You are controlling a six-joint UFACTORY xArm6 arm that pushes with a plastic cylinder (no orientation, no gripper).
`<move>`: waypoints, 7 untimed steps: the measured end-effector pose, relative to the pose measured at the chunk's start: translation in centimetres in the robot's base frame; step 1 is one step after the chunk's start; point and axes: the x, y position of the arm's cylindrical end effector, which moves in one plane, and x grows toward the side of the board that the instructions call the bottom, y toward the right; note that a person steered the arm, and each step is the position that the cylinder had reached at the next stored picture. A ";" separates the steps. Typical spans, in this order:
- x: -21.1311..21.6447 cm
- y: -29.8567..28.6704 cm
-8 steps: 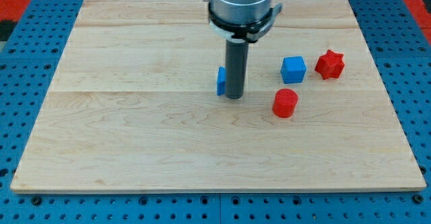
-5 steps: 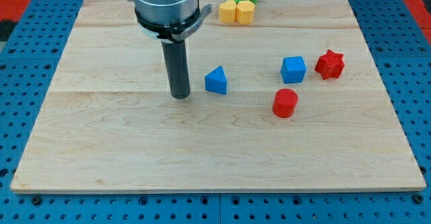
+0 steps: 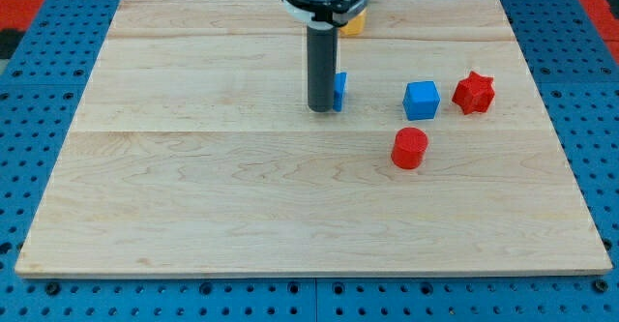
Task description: Move the blue triangle to the center right
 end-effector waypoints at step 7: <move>-2.2 9.5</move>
